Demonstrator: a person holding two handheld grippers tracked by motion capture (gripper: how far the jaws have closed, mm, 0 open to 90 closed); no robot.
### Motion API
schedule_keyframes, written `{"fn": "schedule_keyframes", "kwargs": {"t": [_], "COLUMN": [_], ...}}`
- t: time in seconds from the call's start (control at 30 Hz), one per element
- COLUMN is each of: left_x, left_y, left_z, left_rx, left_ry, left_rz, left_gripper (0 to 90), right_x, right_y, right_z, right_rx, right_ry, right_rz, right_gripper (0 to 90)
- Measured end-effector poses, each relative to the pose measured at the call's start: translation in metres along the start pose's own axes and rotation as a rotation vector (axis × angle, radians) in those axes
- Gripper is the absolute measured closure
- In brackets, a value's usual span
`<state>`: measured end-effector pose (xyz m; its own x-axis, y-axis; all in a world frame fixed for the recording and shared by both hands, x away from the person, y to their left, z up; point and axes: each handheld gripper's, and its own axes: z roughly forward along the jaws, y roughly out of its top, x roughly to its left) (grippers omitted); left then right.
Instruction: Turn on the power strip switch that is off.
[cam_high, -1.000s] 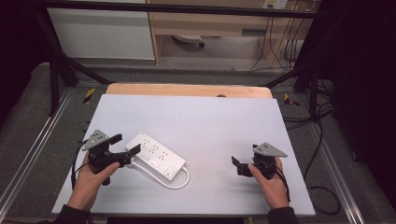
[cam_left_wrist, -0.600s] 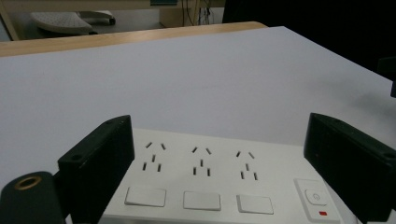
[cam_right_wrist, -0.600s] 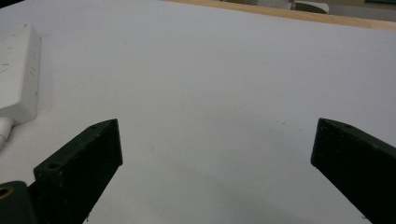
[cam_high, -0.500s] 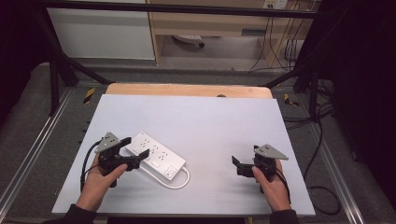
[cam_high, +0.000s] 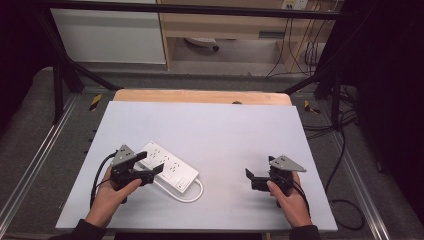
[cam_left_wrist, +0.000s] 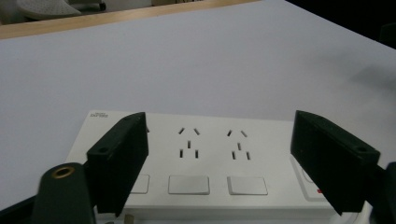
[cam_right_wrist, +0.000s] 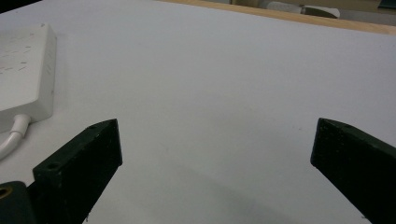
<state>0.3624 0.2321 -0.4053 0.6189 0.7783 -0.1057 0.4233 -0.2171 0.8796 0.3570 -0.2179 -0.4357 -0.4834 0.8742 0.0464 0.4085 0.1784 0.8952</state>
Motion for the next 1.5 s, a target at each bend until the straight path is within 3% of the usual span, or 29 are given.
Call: {"fn": "schedule_keyframes", "kwargs": {"t": [0.13,0.27,0.47,0.7,1.0,1.5], "left_x": [0.002,0.006,0.008,0.014,0.014,0.011], "left_y": [-0.001,-0.001,-0.004,-0.009,-0.010,-0.012], "left_z": [0.001,-0.002,0.000,0.003,0.008,0.016], "left_rx": [0.019,0.024,0.036,0.055,0.082,0.130], "left_ry": [0.022,0.071,0.032,0.003,-0.015,-0.024], "left_rz": [0.013,0.017,-0.007,-0.048,-0.047,-0.014], "left_gripper": [25.4,40.7,63.9,81.0,89.6,89.9], "right_x": [0.000,-0.001,0.000,0.000,0.000,-0.001], "right_y": [0.000,0.000,-0.001,-0.002,-0.003,-0.003], "right_z": [-0.001,0.000,0.002,0.002,0.004,0.004], "right_rx": [-0.001,0.003,0.021,0.027,0.033,0.034], "right_ry": [0.003,-0.007,-0.004,-0.004,-0.007,-0.008], "right_rz": [0.002,-0.008,-0.024,-0.024,-0.029,-0.030], "right_gripper": [2.5,2.7,2.6,2.6,2.6,2.6]}}
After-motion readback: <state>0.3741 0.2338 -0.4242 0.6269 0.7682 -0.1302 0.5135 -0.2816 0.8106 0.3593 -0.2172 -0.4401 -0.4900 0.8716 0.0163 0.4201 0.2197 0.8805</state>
